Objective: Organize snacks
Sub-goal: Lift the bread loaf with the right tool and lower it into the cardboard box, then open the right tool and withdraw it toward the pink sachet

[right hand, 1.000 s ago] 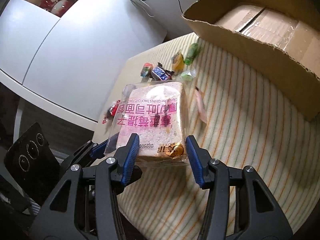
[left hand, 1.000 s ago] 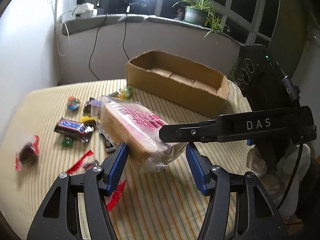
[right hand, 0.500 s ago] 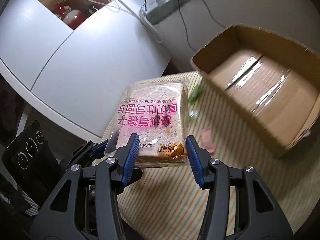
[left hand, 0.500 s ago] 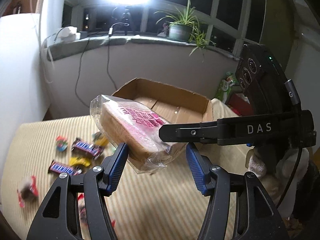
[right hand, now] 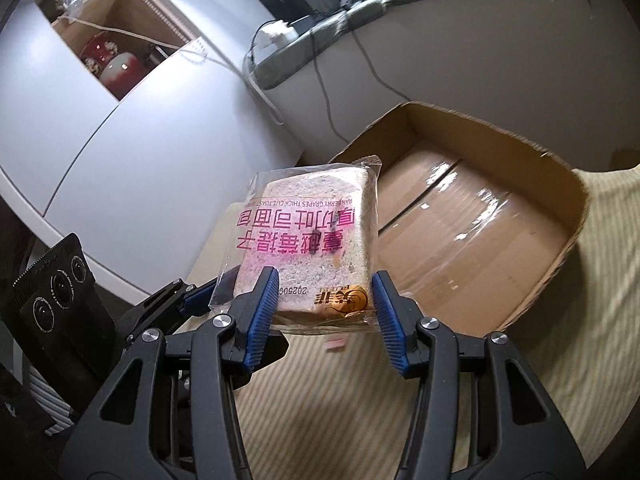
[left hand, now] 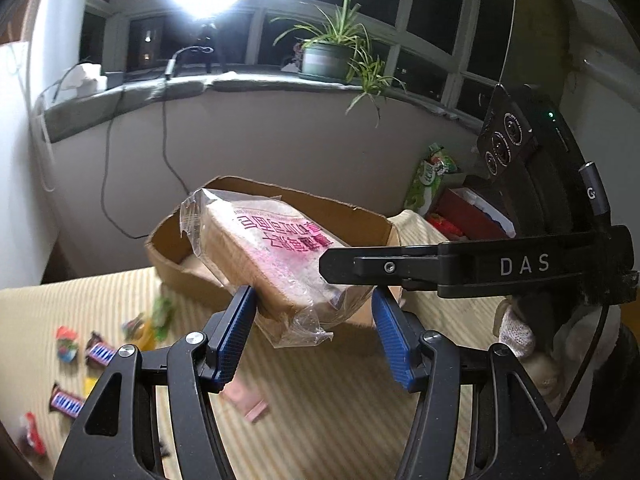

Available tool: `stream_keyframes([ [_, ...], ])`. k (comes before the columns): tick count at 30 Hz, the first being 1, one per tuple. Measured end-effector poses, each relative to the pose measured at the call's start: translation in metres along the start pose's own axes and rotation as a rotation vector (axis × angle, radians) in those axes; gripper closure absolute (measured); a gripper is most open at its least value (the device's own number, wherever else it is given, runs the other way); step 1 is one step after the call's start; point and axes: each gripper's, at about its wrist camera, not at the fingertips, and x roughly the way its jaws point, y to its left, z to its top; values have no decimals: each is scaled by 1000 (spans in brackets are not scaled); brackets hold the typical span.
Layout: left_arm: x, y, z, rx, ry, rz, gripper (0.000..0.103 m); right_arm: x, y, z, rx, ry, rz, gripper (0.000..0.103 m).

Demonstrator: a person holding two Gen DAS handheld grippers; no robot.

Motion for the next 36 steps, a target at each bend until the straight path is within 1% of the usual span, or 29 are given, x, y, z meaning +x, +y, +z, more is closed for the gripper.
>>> stream_keyframes([
  [3, 18, -5, 6, 4, 15, -13, 45, -1, -13, 5, 10, -3, -28, 51],
  [4, 26, -6, 8, 6, 22, -16, 45, -1, -15, 6, 8, -20, -40, 51],
  [8, 51, -7, 15, -2, 54, -31, 45, 0, -37, 13, 22, -14, -81, 51],
  [13, 74, -6, 18, -12, 104, -43, 45, 3, -56, 19, 33, -2, -105, 51],
  [16, 84, -8, 18, -2, 129, -32, 45, 7, -68, 21, 48, 13, -117, 51],
  [21, 93, -8, 18, 16, 159, 5, 45, 11, -73, 21, 45, 22, -156, 52],
  [26, 88, -3, 18, 16, 159, 24, 45, 10, -72, 23, 29, 11, -200, 52],
  [32, 67, -2, 16, 20, 139, 32, 45, 3, -59, 19, -5, -15, -243, 51],
  [34, 57, -1, 15, 18, 126, 36, 44, 0, -50, 16, -28, -27, -261, 50],
  [35, 49, 1, 14, 16, 118, 38, 42, -2, -45, 14, -42, -33, -270, 48],
  [36, 44, 2, 13, 16, 114, 39, 42, -3, -40, 12, -55, -40, -281, 45],
])
